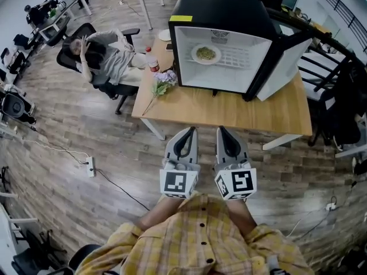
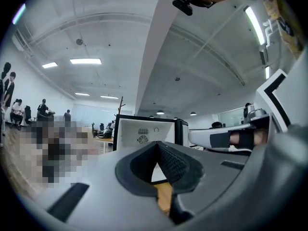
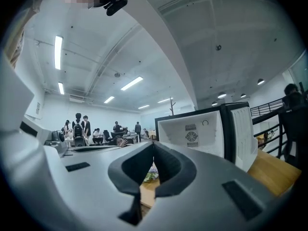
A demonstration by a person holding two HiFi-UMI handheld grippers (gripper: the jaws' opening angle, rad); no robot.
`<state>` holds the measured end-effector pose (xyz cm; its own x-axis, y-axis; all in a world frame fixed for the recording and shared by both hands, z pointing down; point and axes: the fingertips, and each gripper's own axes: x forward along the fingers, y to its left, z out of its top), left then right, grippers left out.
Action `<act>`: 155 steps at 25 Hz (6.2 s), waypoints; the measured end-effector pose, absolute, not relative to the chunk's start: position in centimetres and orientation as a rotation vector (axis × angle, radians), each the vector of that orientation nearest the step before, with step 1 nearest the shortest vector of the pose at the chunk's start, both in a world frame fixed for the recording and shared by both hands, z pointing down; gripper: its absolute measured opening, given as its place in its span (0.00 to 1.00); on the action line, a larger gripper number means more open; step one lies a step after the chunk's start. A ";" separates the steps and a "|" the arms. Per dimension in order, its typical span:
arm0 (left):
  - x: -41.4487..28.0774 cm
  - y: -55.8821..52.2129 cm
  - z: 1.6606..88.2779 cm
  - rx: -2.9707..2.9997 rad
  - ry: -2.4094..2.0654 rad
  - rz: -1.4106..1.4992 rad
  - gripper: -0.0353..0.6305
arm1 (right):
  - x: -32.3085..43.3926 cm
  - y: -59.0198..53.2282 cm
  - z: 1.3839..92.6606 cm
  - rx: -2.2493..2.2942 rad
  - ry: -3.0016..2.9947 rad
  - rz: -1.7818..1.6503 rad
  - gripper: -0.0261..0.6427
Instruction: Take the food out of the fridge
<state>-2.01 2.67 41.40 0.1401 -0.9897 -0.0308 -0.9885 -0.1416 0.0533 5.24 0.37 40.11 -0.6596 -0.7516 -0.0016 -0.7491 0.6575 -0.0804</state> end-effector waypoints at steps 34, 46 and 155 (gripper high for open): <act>-9.2 -17.0 43.0 2.463 -1.809 -0.038 0.06 | -2.6 -18.4 42.5 -1.541 2.760 -0.241 0.05; -8.9 -22.2 43.0 2.454 -1.884 -0.004 0.06 | -1.7 -25.8 46.0 -1.293 2.604 -0.721 0.06; -8.9 -20.4 43.8 2.433 -1.933 0.039 0.06 | -0.3 -22.3 51.6 -0.903 1.749 -1.721 0.07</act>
